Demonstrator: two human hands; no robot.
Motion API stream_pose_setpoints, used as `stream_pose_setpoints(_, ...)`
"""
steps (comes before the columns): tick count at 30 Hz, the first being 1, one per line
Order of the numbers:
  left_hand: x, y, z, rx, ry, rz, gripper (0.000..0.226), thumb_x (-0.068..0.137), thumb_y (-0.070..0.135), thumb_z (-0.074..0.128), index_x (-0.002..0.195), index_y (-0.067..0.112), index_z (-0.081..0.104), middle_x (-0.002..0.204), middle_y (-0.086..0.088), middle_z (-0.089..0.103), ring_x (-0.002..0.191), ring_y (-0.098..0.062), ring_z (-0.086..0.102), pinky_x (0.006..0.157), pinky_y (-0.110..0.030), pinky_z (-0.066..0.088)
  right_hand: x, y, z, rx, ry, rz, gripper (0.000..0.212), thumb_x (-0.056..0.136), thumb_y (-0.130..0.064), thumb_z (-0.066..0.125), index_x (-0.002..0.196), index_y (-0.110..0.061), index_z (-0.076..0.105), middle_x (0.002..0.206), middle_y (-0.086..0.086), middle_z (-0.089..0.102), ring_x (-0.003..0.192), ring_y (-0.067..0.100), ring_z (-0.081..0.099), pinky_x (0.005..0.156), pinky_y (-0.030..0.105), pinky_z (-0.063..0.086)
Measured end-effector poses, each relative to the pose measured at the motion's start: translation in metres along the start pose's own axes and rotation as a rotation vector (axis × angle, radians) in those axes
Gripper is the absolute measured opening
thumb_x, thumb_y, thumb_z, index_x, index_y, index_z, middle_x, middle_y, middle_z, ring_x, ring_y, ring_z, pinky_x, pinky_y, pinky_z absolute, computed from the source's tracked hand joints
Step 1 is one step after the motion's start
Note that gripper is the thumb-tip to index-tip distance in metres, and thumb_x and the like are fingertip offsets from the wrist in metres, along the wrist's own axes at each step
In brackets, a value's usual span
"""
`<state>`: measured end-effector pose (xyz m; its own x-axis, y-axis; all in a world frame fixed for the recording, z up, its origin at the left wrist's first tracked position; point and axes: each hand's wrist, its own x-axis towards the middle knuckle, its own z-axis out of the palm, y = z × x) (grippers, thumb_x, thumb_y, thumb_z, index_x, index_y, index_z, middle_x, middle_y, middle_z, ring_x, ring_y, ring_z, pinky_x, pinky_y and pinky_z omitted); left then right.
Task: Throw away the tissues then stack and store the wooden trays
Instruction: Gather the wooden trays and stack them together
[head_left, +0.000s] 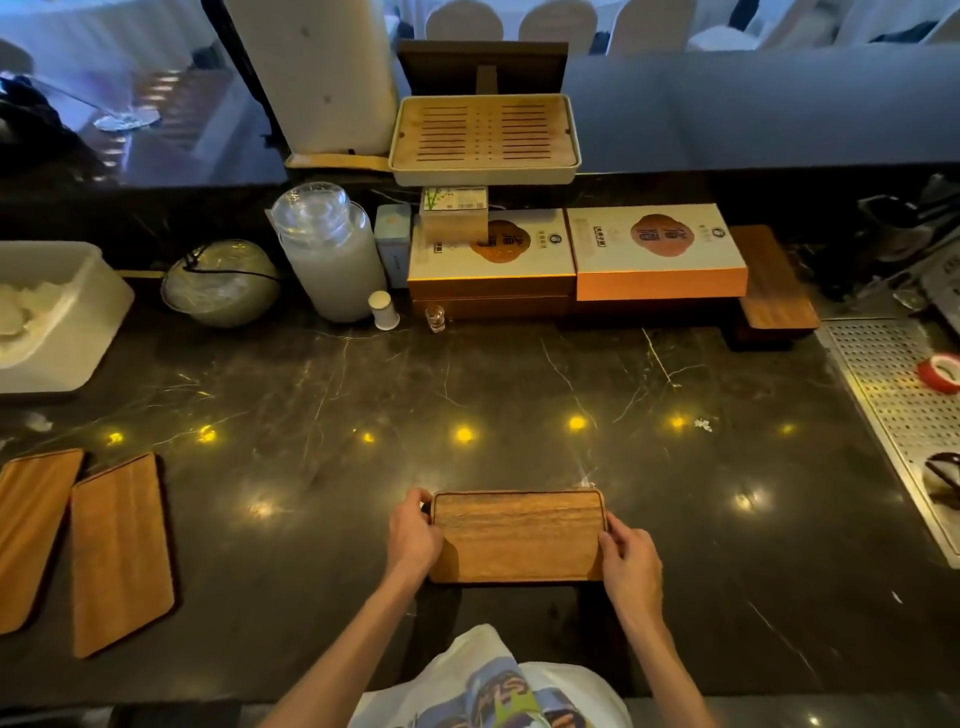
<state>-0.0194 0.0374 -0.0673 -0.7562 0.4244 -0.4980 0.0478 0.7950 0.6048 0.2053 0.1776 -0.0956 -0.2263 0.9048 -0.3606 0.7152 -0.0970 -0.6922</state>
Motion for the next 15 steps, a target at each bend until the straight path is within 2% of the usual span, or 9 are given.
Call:
stream_pose_setpoints(5, 0.0, -0.0008, 0.0006, -0.009, -0.007, -0.048, 0.022, 0.09, 0.007, 0.063, 0.108, 0.016, 0.053, 0.106, -0.006, 0.061, 0.097, -0.019, 0.062, 0.072, -0.027, 0.051, 0.0022, -0.0008, -0.0021, -0.049, -0.006, -0.011, 0.04, 0.098, -0.021, 0.055, 0.137, -0.015, 0.055, 0.109, 0.003, 0.057, 0.101, 0.018, 0.058, 0.089, 0.037, 0.049)
stream_pose_setpoints(9, 0.004, -0.0029, -0.0001, -0.004, 0.005, -0.087, 0.024, 0.088, 0.001, 0.062, 0.109, 0.01, 0.057, 0.108, -0.008, 0.064, 0.096, -0.018, 0.061, 0.073, -0.026, 0.049, 0.0037, -0.0011, -0.0028, -0.063, -0.011, -0.038, 0.038, 0.096, -0.021, 0.058, 0.134, -0.014, 0.058, 0.104, 0.0, 0.057, 0.093, 0.013, 0.054, 0.083, 0.03, 0.046)
stream_pose_setpoints(12, 0.005, -0.0045, -0.0002, 0.011, 0.022, -0.068, 0.025, 0.088, 0.002, 0.062, 0.111, 0.012, 0.059, 0.102, -0.003, 0.063, 0.091, -0.014, 0.058, 0.072, -0.024, 0.045, 0.0056, -0.0017, -0.0042, -0.048, -0.028, -0.022, 0.037, 0.096, -0.02, 0.058, 0.132, -0.013, 0.06, 0.102, -0.002, 0.056, 0.094, 0.012, 0.052, 0.082, 0.028, 0.041)
stream_pose_setpoints(15, 0.0026, -0.006, 0.0015, 0.024, 0.046, -0.044, 0.022, 0.087, 0.002, 0.062, 0.106, 0.015, 0.062, 0.1, -0.003, 0.068, 0.091, -0.016, 0.062, 0.073, -0.026, 0.047, 0.0064, -0.0018, -0.0053, -0.058, -0.045, -0.015, 0.037, 0.096, -0.019, 0.058, 0.132, -0.013, 0.059, 0.102, -0.002, 0.055, 0.094, 0.011, 0.051, 0.081, 0.028, 0.04)
